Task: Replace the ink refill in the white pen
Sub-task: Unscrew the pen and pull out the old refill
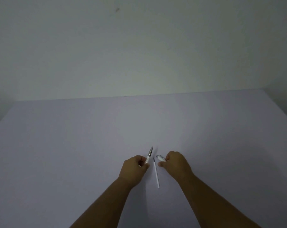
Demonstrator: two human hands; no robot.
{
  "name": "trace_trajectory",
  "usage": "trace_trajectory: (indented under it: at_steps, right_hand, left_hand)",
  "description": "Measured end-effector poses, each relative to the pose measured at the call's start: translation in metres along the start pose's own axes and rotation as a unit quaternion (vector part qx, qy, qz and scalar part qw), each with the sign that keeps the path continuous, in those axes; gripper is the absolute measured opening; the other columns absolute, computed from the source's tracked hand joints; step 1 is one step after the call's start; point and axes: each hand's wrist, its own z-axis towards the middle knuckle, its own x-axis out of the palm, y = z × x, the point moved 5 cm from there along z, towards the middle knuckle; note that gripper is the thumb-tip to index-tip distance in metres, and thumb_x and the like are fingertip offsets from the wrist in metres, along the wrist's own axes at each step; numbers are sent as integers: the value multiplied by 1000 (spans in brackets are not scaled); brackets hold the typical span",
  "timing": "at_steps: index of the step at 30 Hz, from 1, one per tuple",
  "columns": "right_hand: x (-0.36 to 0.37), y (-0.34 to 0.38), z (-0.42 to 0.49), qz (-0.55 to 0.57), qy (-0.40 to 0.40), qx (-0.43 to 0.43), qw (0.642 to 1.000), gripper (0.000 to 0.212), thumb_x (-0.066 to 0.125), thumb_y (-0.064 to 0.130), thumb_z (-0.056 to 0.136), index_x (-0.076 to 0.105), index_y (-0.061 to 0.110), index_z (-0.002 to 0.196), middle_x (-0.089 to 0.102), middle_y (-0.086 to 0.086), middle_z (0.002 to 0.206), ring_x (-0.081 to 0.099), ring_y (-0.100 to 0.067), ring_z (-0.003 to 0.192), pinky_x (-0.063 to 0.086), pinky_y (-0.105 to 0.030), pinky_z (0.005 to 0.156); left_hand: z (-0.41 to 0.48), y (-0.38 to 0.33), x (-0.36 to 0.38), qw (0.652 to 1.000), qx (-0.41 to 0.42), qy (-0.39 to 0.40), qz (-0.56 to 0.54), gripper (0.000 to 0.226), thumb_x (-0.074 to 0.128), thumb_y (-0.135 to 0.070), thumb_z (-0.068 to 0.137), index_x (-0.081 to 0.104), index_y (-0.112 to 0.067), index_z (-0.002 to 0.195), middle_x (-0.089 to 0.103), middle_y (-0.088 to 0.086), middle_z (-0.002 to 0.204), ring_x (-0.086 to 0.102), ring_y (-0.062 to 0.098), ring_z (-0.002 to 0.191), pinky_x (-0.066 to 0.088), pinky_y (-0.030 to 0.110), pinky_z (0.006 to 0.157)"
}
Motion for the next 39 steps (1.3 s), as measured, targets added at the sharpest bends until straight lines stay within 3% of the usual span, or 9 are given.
trace_trajectory:
  at_steps: [3, 7, 18, 23, 28, 30, 32, 37, 39]
  right_hand:
    - [-10, 6, -1, 92, -49, -14, 995, 40, 63, 47, 83, 67, 8, 93, 66, -7, 94, 61, -21, 86, 49, -31, 77]
    - [-11, 24, -6, 291, 48, 14, 955, 40, 61, 48, 84, 68, 10, 79, 60, 2, 68, 50, -11, 62, 42, -26, 66]
    - [-17, 48, -10, 402, 143, -34, 904, 16, 60, 3, 87, 68, 13, 77, 62, -4, 71, 54, -14, 63, 50, -20, 59]
    - [-24, 52, -14, 361, 176, -17, 916, 14, 66, 17, 86, 65, 7, 76, 63, -7, 68, 54, -13, 58, 49, -21, 54]
    - [-30, 58, -16, 344, 182, -60, 919, 15, 63, -4, 81, 65, 11, 76, 61, -5, 71, 55, -13, 63, 48, -19, 60]
    - [-30, 58, -16, 368, 199, -41, 907, 5, 65, 8, 84, 64, 8, 80, 62, -5, 72, 54, -13, 62, 49, -21, 59]
    - [-32, 57, -16, 352, 191, -26, 916, 17, 66, 21, 86, 64, 5, 80, 63, -5, 69, 55, -12, 58, 49, -20, 55]
    - [-37, 59, -16, 314, 175, -68, 931, 17, 66, -1, 81, 63, 14, 73, 62, -5, 74, 57, -15, 67, 51, -23, 68]
    - [-36, 58, -18, 334, 199, -53, 920, 8, 67, 5, 82, 64, 11, 78, 63, -5, 75, 57, -15, 67, 52, -23, 67]
  left_hand:
    - [0, -4, -3, 1000, 13, 2, 17, 19, 60, -28, 89, 65, -17, 103, 62, -4, 89, 59, 14, 80, 52, 27, 73]
    - [-1, -16, -7, 997, 54, -10, 45, 17, 56, -27, 91, 64, -16, 102, 65, 2, 97, 59, 16, 83, 49, 26, 76]
    - [1, -23, -25, 989, 113, 6, 96, 23, 50, -23, 96, 70, -13, 103, 61, 3, 89, 50, 15, 77, 38, 23, 70]
    - [-1, -26, -35, 978, 151, 17, 141, 23, 48, -23, 96, 68, -14, 103, 59, 3, 90, 50, 14, 81, 37, 24, 72]
    - [-5, -31, -40, 973, 172, 12, 151, 24, 47, -23, 96, 67, -14, 108, 65, 7, 104, 49, 13, 84, 38, 23, 75]
    - [-7, -33, -42, 972, 177, 10, 155, 24, 47, -23, 97, 66, -14, 108, 65, 7, 104, 53, 16, 86, 43, 25, 77]
    - [-8, -33, -43, 970, 180, 11, 161, 24, 46, -24, 97, 66, -15, 108, 64, 7, 104, 56, 18, 90, 45, 28, 80]
    - [-9, -36, -44, 968, 187, 8, 165, 25, 46, -24, 97, 65, -17, 112, 63, 6, 107, 57, 19, 94, 42, 24, 79]
    - [-10, -37, -44, 967, 190, 10, 168, 26, 45, -24, 97, 64, -17, 113, 63, 5, 109, 57, 19, 97, 42, 24, 80]
